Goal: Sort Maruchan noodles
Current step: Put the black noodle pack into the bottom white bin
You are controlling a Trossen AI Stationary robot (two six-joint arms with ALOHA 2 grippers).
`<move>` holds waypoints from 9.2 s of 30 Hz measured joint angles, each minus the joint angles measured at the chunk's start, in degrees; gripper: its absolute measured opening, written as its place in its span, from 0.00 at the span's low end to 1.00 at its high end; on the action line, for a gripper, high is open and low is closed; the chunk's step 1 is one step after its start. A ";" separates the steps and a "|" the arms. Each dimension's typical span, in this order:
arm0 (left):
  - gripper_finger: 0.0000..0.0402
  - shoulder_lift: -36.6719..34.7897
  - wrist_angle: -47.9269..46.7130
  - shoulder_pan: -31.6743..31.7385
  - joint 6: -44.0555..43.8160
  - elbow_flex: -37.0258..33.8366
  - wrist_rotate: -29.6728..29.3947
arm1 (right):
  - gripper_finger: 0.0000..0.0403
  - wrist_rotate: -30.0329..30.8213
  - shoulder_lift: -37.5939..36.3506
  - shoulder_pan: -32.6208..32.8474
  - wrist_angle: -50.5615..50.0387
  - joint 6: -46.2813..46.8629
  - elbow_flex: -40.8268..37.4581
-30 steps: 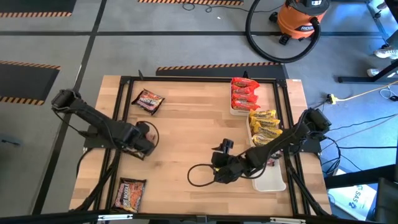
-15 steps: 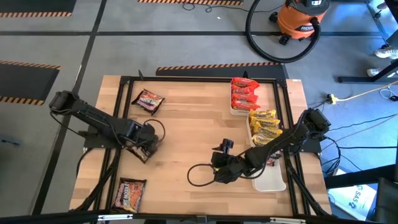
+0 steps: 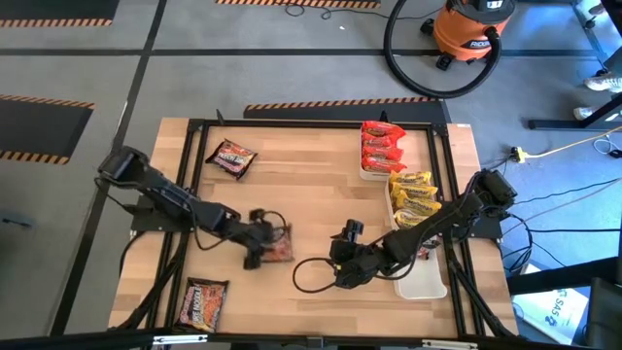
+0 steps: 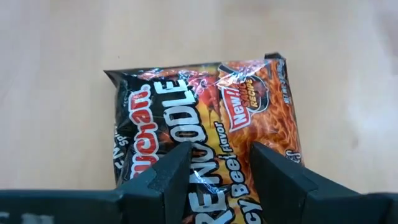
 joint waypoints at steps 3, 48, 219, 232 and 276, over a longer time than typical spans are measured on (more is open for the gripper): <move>0.40 4.32 10.56 -0.74 6.16 -0.05 0.85 | 0.77 -0.38 -0.02 0.00 0.06 -0.60 0.00; 0.40 19.42 20.49 -18.60 -7.59 5.24 -26.77 | 0.77 -47.54 14.10 -27.20 30.72 1.63 0.02; 0.40 10.87 28.73 -9.81 -0.05 5.19 -14.36 | 0.23 1.90 -38.40 34.14 -30.36 32.14 -26.73; 0.40 10.87 28.73 -9.83 -0.01 5.19 -14.38 | 0.23 7.14 -38.40 34.14 -28.96 32.23 -26.73; 0.40 10.87 28.65 -9.90 0.47 5.19 -14.40 | 0.29 3.27 -35.80 31.78 -20.06 37.08 -37.32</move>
